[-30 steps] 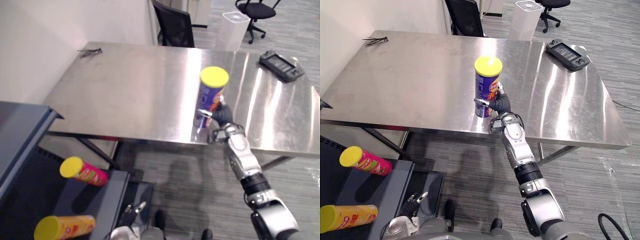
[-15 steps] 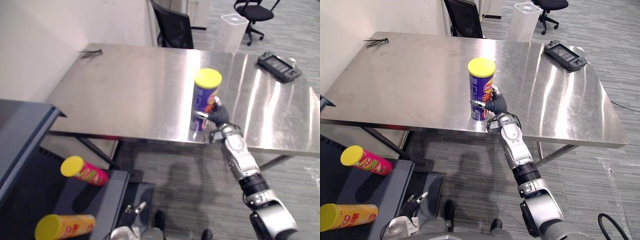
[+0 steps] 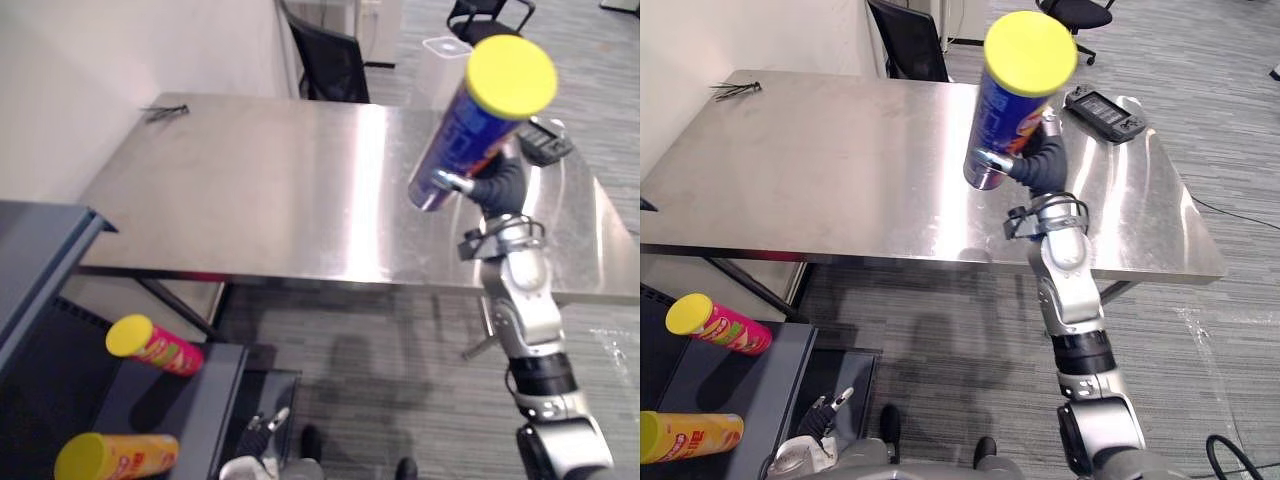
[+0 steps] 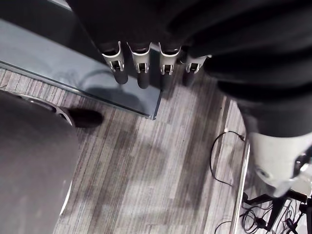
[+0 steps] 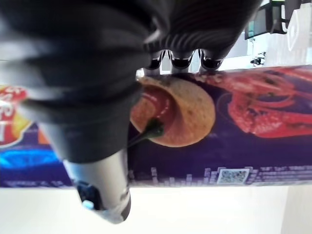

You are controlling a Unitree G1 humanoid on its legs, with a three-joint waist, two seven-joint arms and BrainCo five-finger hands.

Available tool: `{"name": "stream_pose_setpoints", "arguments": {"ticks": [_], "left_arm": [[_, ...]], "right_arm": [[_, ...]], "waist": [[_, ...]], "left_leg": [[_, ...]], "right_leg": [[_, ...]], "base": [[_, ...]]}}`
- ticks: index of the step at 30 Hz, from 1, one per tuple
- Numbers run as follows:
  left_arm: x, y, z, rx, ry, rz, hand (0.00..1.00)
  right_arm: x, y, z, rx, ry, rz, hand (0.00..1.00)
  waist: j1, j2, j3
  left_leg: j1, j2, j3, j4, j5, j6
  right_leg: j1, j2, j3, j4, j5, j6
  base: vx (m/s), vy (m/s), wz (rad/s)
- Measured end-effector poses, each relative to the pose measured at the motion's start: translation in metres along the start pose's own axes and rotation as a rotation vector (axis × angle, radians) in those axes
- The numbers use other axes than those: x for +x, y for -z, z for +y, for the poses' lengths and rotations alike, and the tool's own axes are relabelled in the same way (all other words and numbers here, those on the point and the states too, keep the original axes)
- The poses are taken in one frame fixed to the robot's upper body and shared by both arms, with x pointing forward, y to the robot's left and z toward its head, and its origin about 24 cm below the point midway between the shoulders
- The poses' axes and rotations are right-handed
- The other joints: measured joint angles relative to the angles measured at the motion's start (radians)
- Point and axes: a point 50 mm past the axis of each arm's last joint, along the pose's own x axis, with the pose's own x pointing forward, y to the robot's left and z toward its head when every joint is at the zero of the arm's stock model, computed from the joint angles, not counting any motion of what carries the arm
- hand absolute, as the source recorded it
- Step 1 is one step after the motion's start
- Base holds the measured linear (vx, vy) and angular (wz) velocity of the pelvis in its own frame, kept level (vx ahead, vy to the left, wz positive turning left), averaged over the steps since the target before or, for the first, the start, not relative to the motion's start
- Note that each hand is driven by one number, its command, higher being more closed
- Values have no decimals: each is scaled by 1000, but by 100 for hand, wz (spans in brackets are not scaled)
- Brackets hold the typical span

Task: Put the gum and the chips on the shelf.

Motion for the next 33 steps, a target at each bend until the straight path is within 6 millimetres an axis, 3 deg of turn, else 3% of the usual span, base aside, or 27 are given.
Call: {"name": "stream_pose_setpoints", "arguments": {"ticks": [4, 16, 20, 24, 26, 28, 29, 30, 31, 33], "left_arm": [[-2, 7, 3, -7, -9, 24, 0], [-7, 19, 13, -23, -34, 54, 0], [-7, 20, 14, -23, -36, 58, 0], [-8, 21, 19, -41, -43, 58, 0], [-9, 20, 21, -67, -50, 51, 0], [-11, 25, 19, -82, -49, 65, 0], [-11, 25, 19, -82, -48, 67, 0], [-11, 26, 17, -84, -41, 73, 0], [-10, 25, 15, -91, -38, 71, 0], [-13, 30, 20, -117, -50, 88, 0]], "right_arm": [[-17, -2, -23, -38, 53, 18, 100], [-53, -9, -53, -107, 155, 42, 100], [-67, -5, -61, -97, 185, 84, 100], [-67, -2, -49, -46, 163, 82, 100], [-62, -1, -35, -14, 112, 71, 100], [-55, 0, -22, 38, 58, 61, 100], [-53, 0, -21, 39, 54, 60, 100], [-53, -1, -23, 31, 61, 56, 100], [-51, -3, -31, 18, 90, 46, 100], [-50, -5, -36, 5, 123, 35, 100]], "waist": [[-13, 1, -19], [-29, -13, -80], [-32, -12, -79], [-46, -15, -55], [-43, 5, -24], [-24, 41, 10], [-14, 52, 18], [-4, 60, 27], [-3, 46, 42], [0, 40, 53]], "left_leg": [[0, 8, 3, 0, 11, 0], [5, 12, -4, 0, 18, -4], [11, 7, -21, 7, 26, -3], [-61, 2, -82, 91, 9, -19], [-138, 15, -141, 160, 3, -28], [-193, 16, -222, 143, 27, -55], [-197, 22, -215, 126, 20, -56], [-225, 38, -147, 122, -54, -12], [-282, 58, -8, 246, -60, 70], [-289, 121, 198, 506, -92, 116]], "right_leg": [[-3, 8, 2, -1, -6, -8], [-7, 11, -7, 23, -14, -19], [-36, -4, -15, 128, -63, -24], [-106, -28, -65, 291, -147, -40], [-141, -23, -118, 338, -167, -61], [-173, -22, -214, 406, -206, -88], [-170, -23, -244, 408, -210, -97], [-159, -47, -328, 388, -209, -115], [-154, -92, -415, 390, -213, -132], [-113, -135, -527, 392, -218, -139]], "base": [[-58, -16, -4], [-6, -2, 1], [-2, 6, 9], [-94, -37, 43], [-217, -124, 83], [-219, -155, 115], [-215, -134, 153], [-228, -96, 193], [-217, -104, 206], [-137, -142, 178]]}}
